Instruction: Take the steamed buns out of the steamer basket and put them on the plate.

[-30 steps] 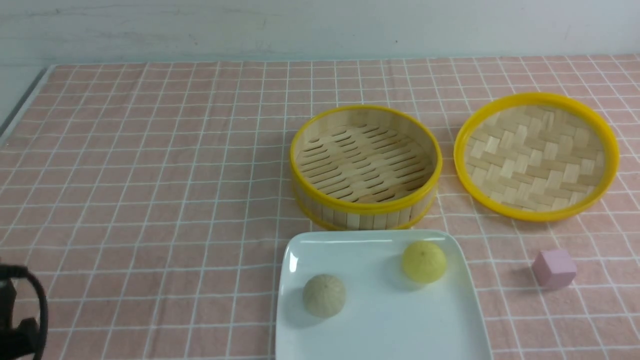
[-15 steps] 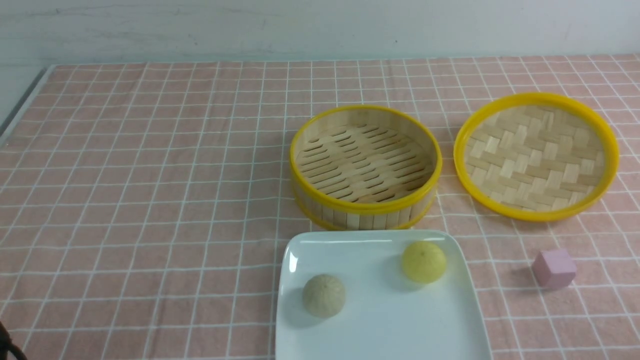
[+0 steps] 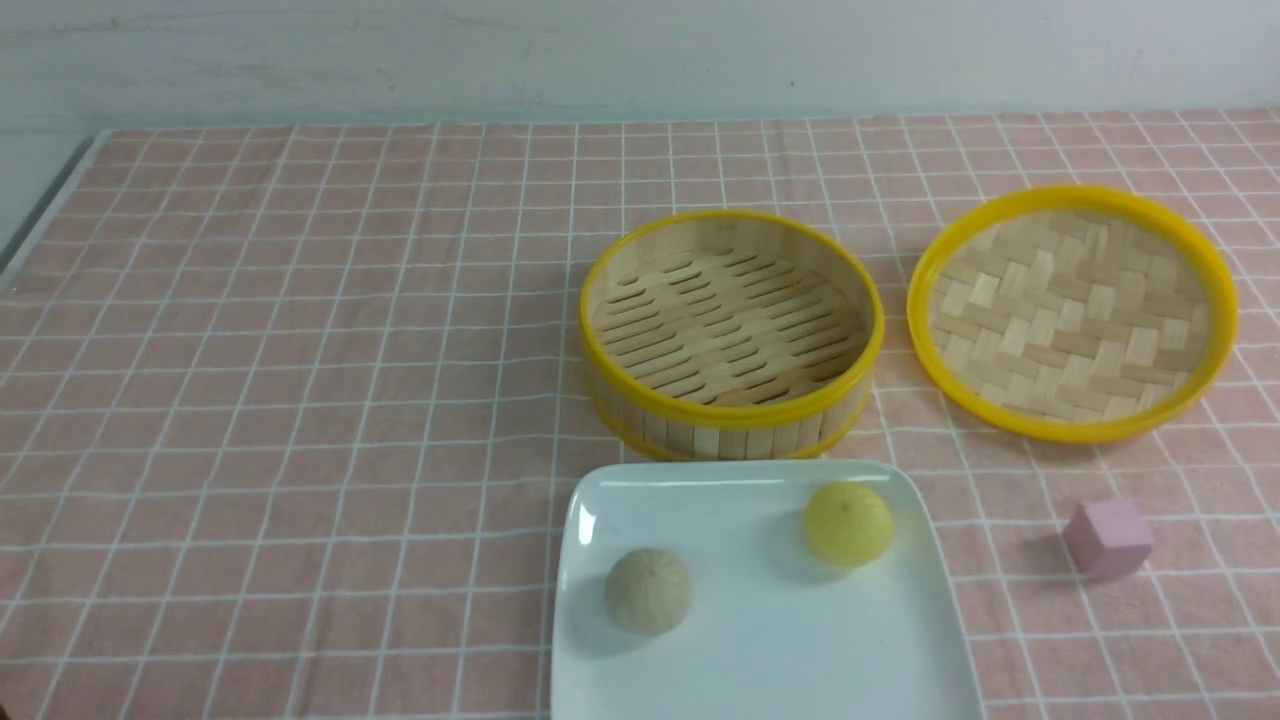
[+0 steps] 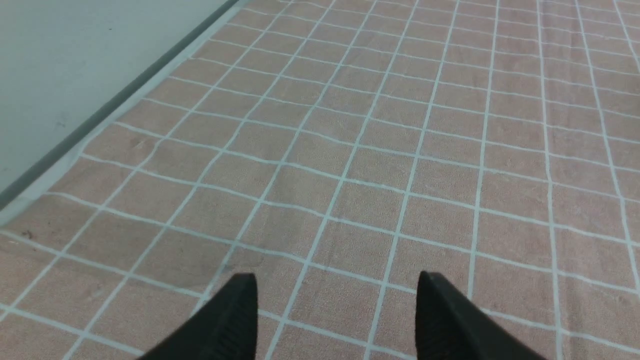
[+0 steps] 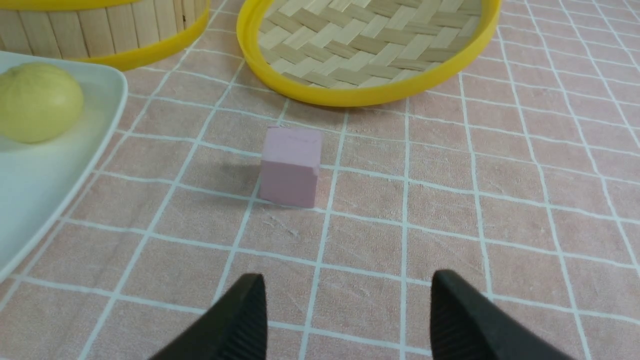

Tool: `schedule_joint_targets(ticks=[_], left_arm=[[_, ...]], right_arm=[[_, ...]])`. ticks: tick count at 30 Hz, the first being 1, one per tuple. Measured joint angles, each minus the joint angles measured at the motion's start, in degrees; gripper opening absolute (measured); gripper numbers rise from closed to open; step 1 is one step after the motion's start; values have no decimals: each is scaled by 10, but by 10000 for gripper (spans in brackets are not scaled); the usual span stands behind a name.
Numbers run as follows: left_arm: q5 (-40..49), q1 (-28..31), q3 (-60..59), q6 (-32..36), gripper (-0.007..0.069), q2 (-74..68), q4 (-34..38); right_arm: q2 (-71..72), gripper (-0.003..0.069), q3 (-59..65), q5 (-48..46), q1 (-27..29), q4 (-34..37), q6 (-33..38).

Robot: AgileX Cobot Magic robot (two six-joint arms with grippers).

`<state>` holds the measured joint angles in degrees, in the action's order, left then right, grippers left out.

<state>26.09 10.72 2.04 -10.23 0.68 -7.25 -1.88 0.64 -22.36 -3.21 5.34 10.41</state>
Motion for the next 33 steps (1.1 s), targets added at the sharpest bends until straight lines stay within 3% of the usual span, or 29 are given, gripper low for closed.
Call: schedule_joint_targets(ticks=[33], left_arm=[[-33, 0, -30, 0, 438, 0, -2]], right_arm=[[0, 442, 0, 0, 0, 0, 0]])
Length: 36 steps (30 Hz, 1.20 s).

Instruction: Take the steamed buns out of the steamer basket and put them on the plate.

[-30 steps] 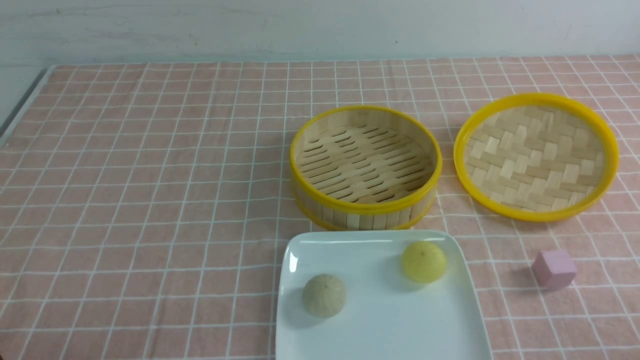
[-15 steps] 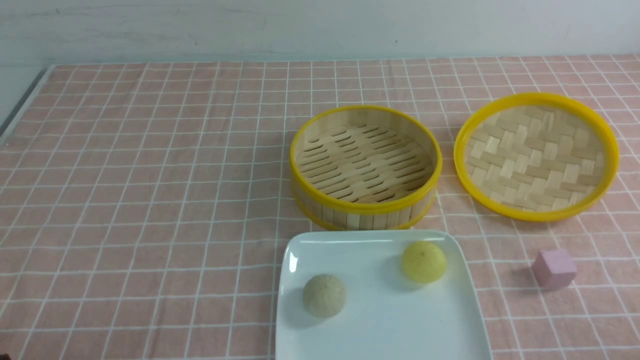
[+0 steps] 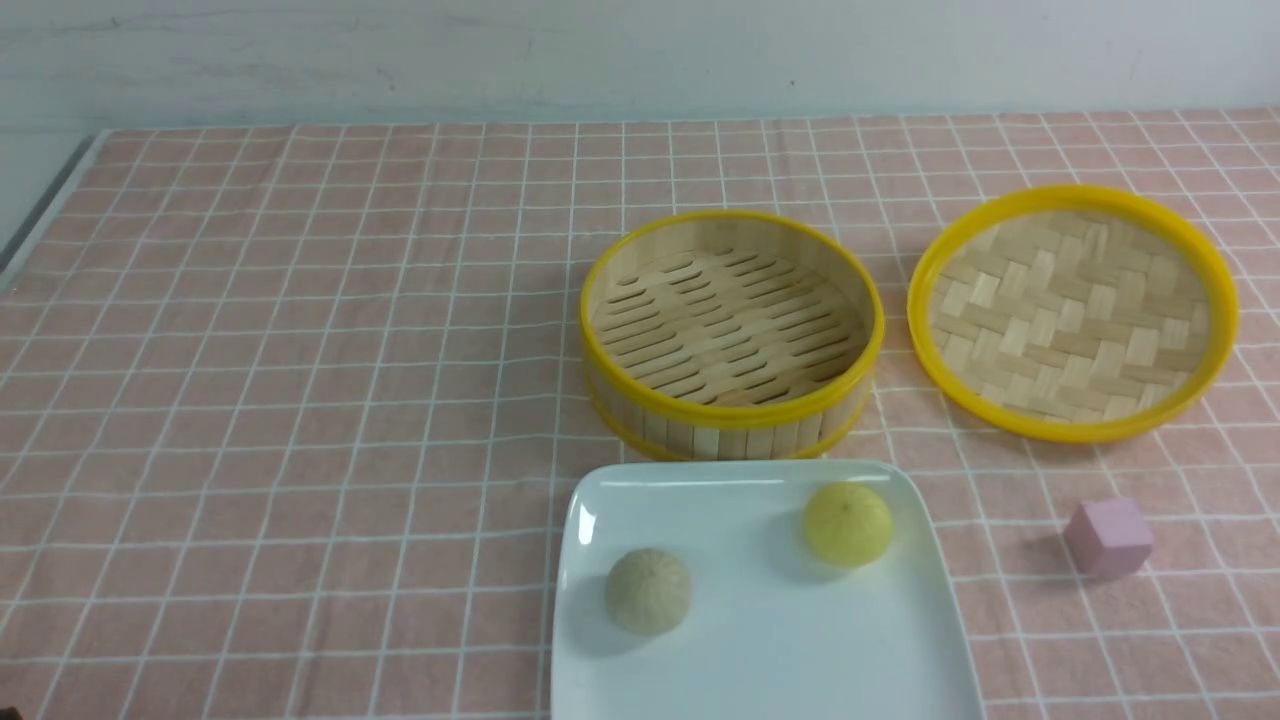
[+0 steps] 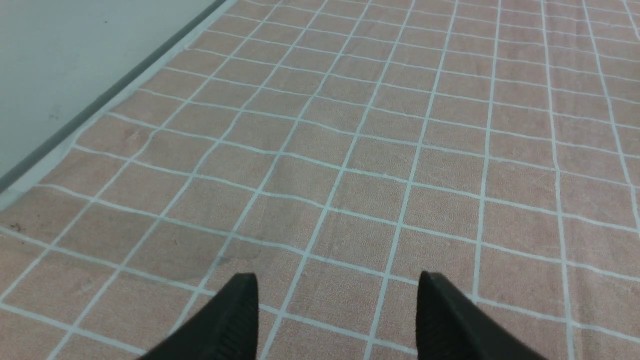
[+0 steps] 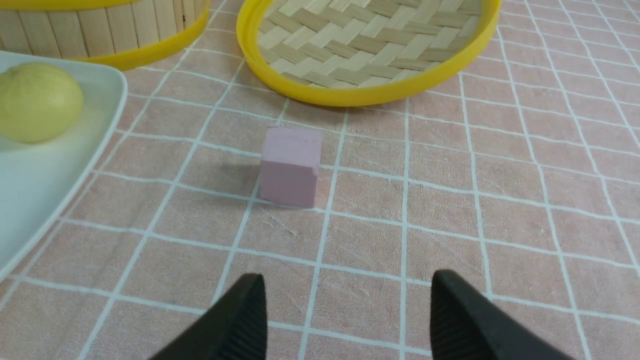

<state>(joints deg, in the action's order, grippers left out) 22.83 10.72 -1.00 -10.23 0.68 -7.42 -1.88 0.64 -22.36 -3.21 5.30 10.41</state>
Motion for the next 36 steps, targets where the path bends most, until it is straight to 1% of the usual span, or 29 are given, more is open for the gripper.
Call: schedule_joint_targets(ticks=[36], left_arm=[[-1, 0, 0, 0, 438, 0, 0]], right_arm=[[0, 442, 0, 2, 0, 8, 0]])
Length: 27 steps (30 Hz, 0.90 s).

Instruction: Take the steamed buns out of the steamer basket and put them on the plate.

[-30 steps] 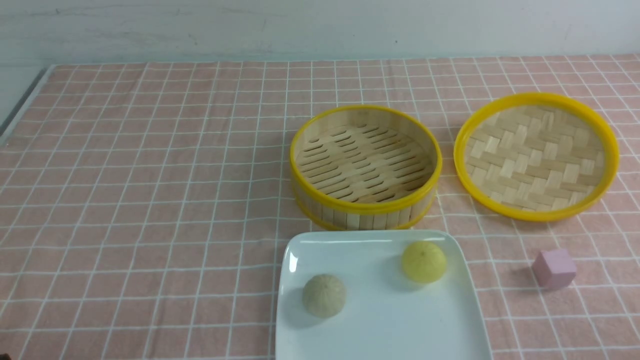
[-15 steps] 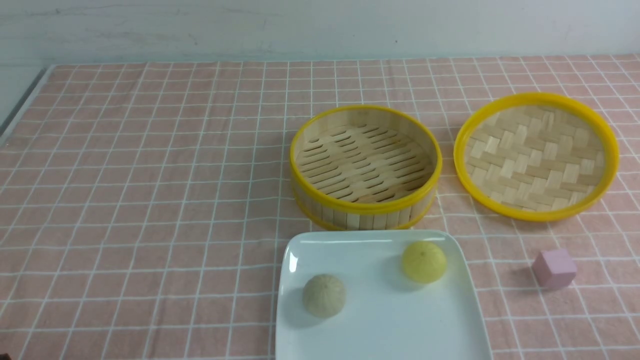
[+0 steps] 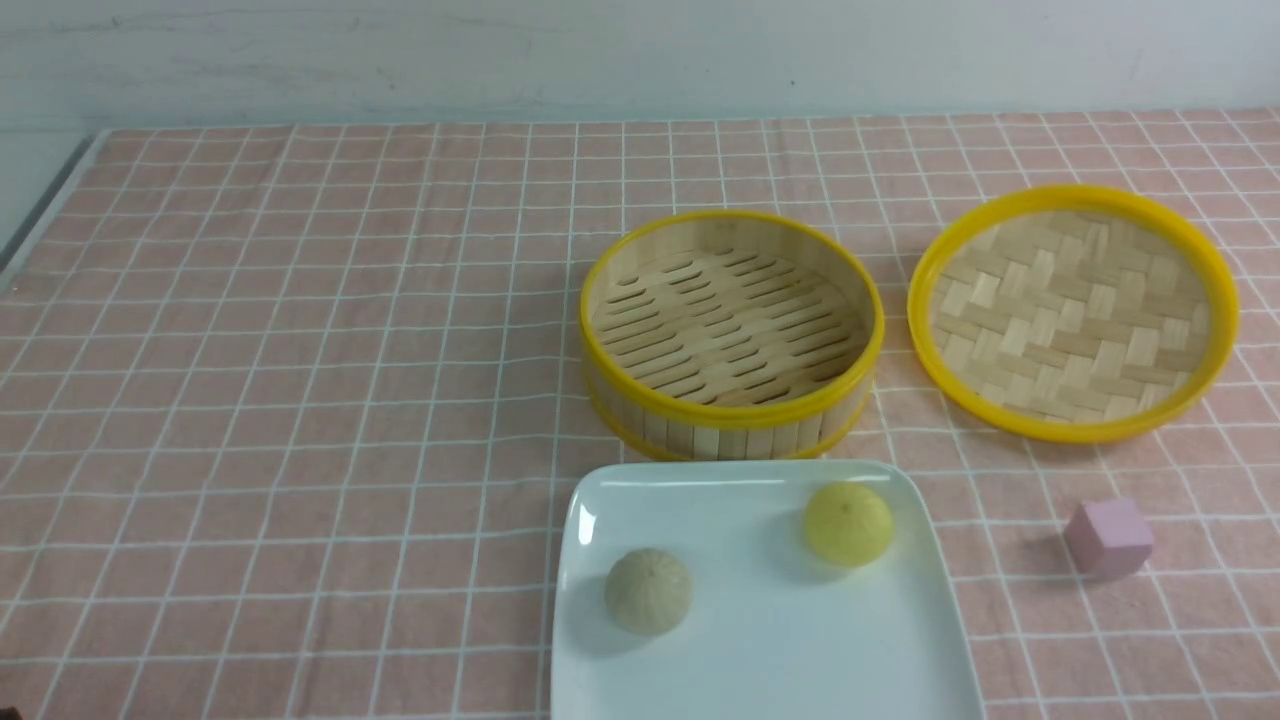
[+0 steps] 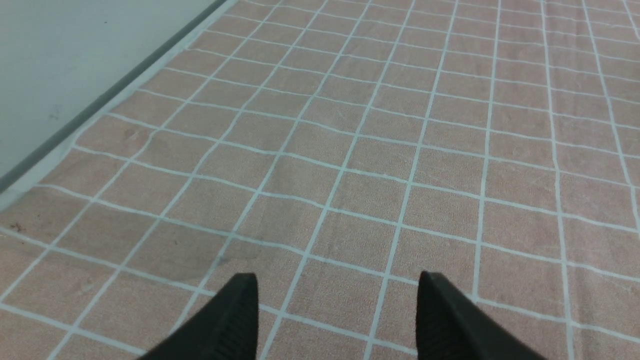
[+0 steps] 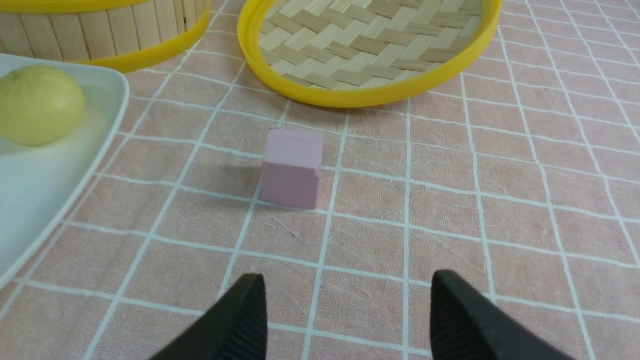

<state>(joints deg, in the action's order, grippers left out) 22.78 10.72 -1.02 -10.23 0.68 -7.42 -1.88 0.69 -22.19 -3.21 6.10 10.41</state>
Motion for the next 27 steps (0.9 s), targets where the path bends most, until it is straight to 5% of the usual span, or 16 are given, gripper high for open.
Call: schedule_joint_targets(ticks=[13, 27], left_arm=[[0, 0, 0, 0, 438, 0, 0], [0, 0, 0, 0, 438, 0, 0]], right_arm=[[0, 442, 0, 3, 0, -37, -108], [0, 442, 0, 3, 0, -49, -119]])
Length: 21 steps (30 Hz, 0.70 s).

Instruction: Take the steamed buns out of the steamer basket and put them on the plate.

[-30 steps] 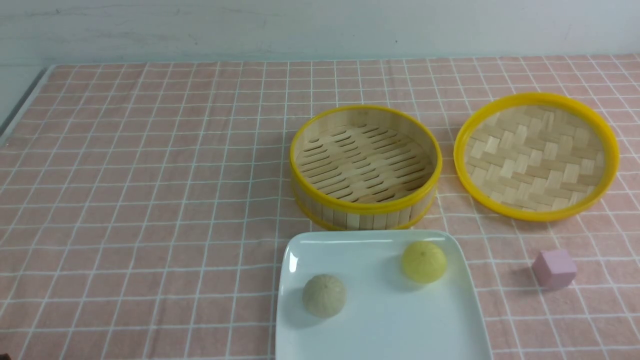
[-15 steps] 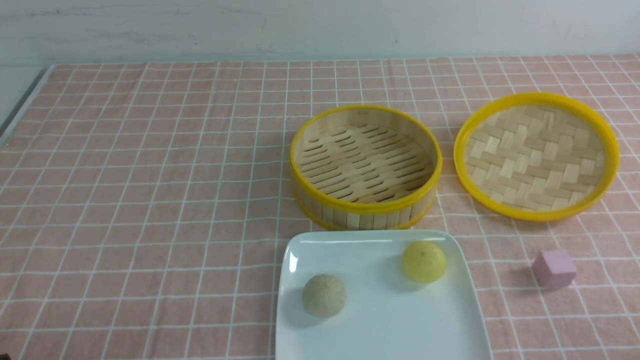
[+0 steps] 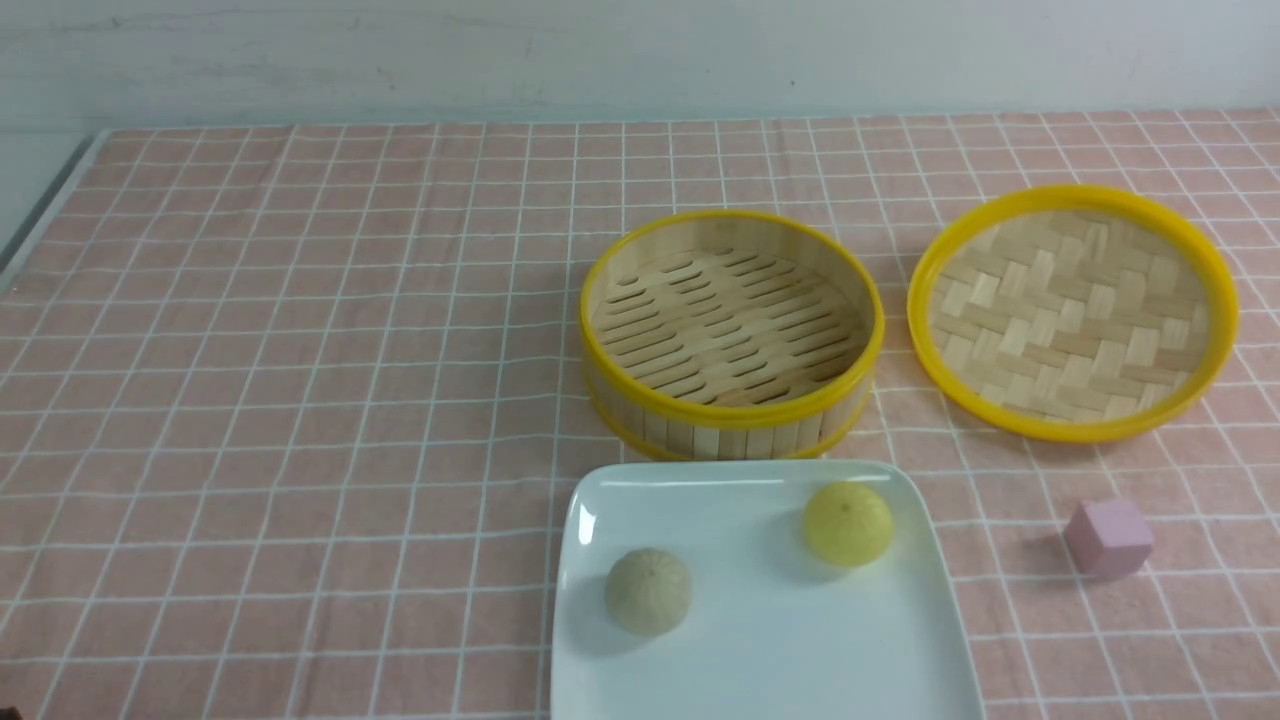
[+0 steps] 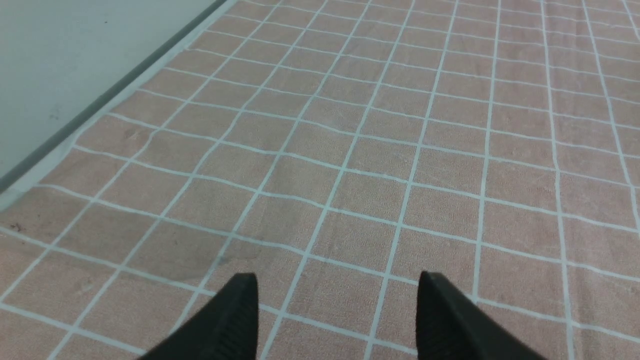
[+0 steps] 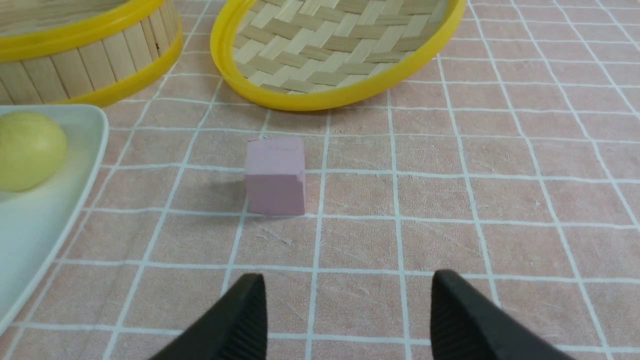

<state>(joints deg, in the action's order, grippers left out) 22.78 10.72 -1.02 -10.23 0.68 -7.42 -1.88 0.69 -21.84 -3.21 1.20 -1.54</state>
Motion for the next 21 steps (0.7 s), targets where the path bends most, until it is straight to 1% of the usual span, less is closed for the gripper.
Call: schedule_joint_targets(ticks=[7, 16, 21], left_arm=[[0, 0, 0, 0, 438, 0, 0], [0, 0, 0, 0, 438, 0, 0], [0, 0, 0, 0, 438, 0, 0]], right_arm=[[0, 442, 0, 0, 0, -1, 0], [24, 442, 0, -7, 0, -40, -1], [24, 442, 0, -8, 0, -43, -1]])
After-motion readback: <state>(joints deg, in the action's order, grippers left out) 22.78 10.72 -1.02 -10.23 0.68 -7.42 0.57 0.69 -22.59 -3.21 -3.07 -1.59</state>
